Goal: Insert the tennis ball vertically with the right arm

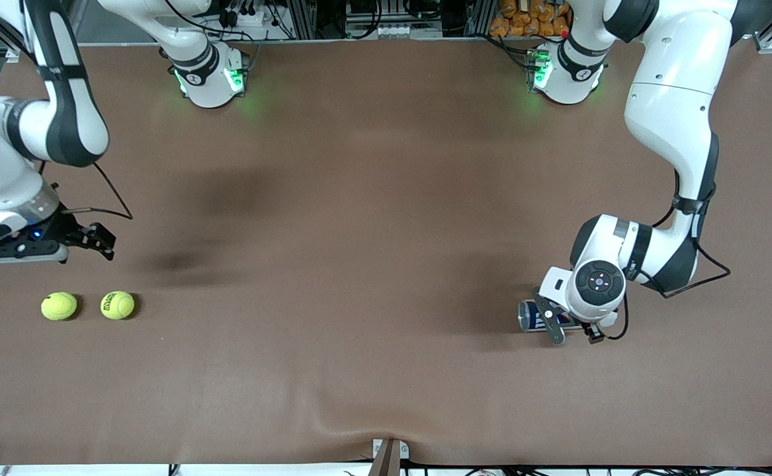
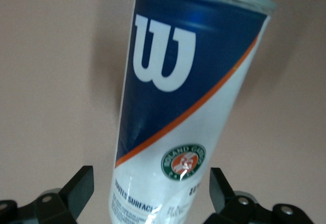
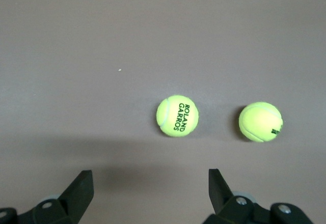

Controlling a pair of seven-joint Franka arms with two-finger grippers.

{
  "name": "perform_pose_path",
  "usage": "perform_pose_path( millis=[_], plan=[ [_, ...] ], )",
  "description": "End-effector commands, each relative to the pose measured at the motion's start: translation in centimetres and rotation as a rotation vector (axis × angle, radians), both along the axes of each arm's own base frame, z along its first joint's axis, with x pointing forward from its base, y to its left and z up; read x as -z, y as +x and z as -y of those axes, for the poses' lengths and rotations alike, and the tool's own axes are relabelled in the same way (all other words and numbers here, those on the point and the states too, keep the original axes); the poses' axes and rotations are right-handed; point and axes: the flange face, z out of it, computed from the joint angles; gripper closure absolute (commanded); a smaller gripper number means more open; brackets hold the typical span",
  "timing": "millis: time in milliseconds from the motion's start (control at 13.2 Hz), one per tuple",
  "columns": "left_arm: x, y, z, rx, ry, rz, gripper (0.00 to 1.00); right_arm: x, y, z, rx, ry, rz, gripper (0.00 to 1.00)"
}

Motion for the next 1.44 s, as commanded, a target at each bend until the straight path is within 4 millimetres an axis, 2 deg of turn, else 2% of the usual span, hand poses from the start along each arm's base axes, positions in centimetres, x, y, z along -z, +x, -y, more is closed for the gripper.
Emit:
perform_pose_path(
  millis=[0,227,605,983,1134,1210,1361],
  plan=[
    [1.0,0.5,0.1,0.040,0.004,0.020,0.00,4.0,1.0,0.6,-0.019,-0.028,0.018,0.00],
    [2.6,0.6,0.2,0.058,-0.010,0.034,0.00,8.0,1.5,1.2,-0.016,-0.040,0.038,0.00],
    [3.8,0.5,0.3,0.062,-0.014,0.029,0.00,10.5,3.3,2.4,0.001,-0.046,0.028,0.00],
    [3.9,0.5,0.5,0.046,-0.016,0.032,0.00,12.6,5.3,3.2,0.011,-0.052,0.028,0.00],
    [3.9,0.5,0.5,0.052,-0.017,0.031,0.22,12.9,5.3,3.2,0.018,-0.049,0.026,0.00],
    [3.8,0.5,0.5,0.055,-0.017,0.032,0.28,13.5,5.3,3.3,0.020,-0.048,0.020,0.00],
    [3.8,0.5,0.5,0.060,-0.017,0.031,0.31,14.5,5.4,3.8,0.026,-0.053,0.036,0.00]
  ],
)
